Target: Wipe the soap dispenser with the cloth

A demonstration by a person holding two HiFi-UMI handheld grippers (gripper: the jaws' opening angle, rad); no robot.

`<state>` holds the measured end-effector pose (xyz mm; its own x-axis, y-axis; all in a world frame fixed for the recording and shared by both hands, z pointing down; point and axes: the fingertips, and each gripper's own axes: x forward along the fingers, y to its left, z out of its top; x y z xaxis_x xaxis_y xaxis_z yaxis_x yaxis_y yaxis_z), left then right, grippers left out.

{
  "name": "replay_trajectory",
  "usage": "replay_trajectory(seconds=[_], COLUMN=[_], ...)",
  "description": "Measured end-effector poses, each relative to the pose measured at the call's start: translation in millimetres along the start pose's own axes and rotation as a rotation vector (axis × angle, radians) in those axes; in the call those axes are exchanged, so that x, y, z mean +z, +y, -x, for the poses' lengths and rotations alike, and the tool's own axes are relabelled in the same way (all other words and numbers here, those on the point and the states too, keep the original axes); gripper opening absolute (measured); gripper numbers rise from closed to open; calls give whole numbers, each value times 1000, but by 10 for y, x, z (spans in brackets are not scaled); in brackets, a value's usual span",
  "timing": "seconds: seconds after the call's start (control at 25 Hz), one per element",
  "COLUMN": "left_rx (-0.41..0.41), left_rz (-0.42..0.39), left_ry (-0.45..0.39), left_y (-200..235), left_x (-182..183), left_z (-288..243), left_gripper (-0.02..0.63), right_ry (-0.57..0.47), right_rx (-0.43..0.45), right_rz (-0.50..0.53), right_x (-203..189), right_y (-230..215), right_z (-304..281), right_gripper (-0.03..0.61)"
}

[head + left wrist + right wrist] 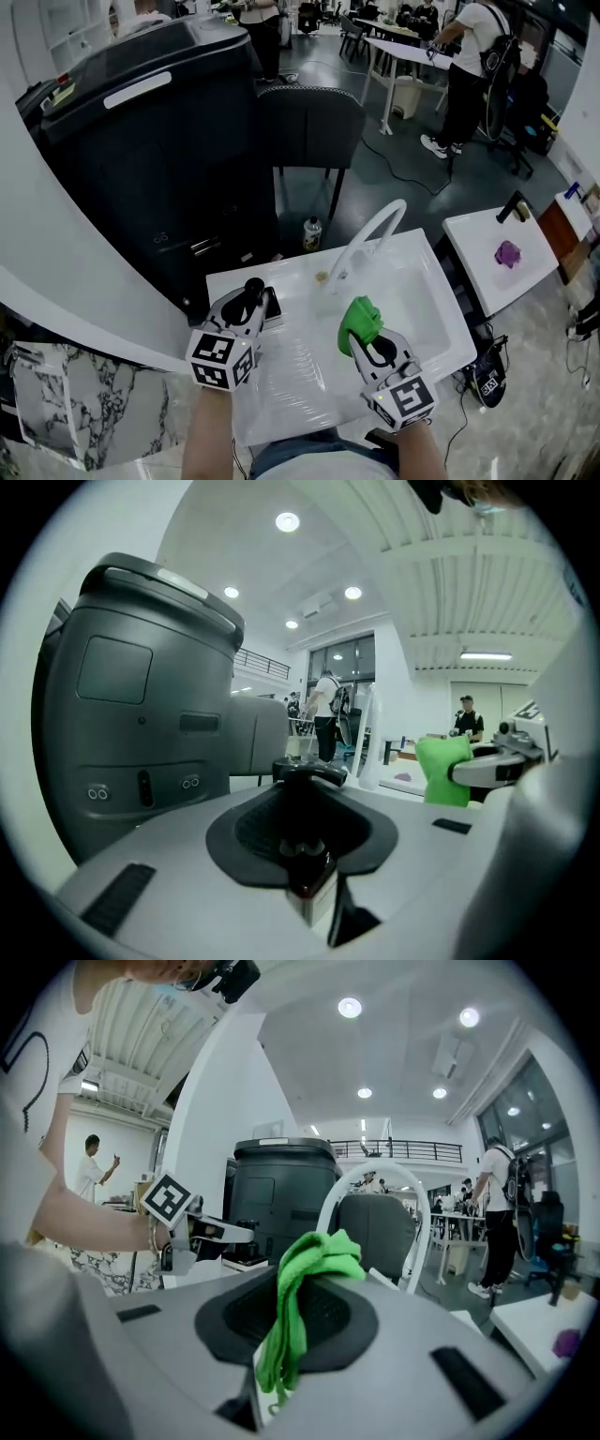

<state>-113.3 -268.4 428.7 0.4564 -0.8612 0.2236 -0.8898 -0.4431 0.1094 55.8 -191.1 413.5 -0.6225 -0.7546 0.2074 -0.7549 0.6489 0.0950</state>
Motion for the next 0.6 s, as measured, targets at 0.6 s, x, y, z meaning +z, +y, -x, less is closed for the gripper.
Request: replay_trajectory(seconds=[0.6], left_rx=[-66], left_rz=[295], left_ry=[180], left_y=[-441], left_x=[-17], left_z=[-31], left_gripper=[91], right_ry=[-70], right_rx=[104], right_rz=[24], right_x=[188], right_y=[85], right_z=[2], right_gripper=[49])
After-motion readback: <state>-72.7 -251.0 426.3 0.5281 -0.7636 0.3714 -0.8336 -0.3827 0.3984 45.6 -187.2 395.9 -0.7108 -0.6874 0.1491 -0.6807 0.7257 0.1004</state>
